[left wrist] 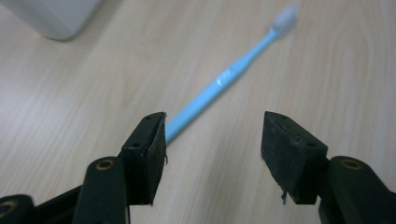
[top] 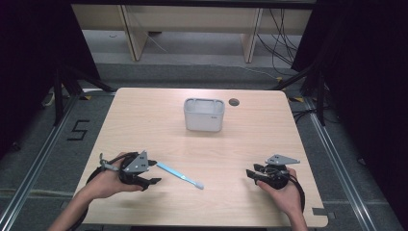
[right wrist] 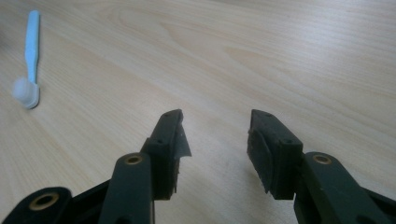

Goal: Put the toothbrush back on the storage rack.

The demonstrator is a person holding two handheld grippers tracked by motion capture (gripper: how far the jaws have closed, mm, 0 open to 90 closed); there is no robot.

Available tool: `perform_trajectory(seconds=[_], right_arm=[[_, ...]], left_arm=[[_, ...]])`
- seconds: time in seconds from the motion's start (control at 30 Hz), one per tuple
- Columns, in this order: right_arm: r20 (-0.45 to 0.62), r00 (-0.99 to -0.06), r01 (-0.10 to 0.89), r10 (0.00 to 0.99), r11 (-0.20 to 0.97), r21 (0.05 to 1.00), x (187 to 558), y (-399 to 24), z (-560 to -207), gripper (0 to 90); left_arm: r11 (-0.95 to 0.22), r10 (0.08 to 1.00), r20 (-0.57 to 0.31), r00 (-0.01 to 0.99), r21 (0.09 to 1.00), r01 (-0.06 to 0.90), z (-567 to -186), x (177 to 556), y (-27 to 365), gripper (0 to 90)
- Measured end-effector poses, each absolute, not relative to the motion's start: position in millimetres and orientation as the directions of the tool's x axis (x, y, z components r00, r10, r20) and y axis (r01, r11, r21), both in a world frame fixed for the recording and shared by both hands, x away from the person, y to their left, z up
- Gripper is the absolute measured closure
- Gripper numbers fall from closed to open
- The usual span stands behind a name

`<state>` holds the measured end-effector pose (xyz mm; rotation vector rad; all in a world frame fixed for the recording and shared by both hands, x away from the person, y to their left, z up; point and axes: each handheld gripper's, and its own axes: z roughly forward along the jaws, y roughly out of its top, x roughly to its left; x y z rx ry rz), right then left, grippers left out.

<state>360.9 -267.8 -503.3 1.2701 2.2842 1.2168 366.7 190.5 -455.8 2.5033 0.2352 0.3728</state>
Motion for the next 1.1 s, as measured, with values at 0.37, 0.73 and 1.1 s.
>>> perform_trajectory(seconds=[0.37, 0.73, 1.1], right_arm=[[0.159, -0.609, 0.582, 0.777, 0.301, 0.755, 360.3, -265.3, -502.5, 55.4], [0.155, -0.620, 0.576, 0.769, 0.312, 0.756, 360.8, -264.5, -501.3, 55.1], [0.203, -0.621, 0.596, 0.757, 0.288, 0.750, 361.4, -259.2, -504.2, 55.1]], left_arm=[[-0.949, -0.058, 0.174, 0.983, 0.297, -0.109, -447.6, 382.3, 156.0, 40.8], [-0.956, -0.175, 0.133, 0.976, 0.214, -0.201, -447.0, 394.0, 132.1, 46.5], [-0.950, -0.249, 0.121, 0.961, 0.162, -0.266, -451.0, 409.1, 115.0, 50.7]])
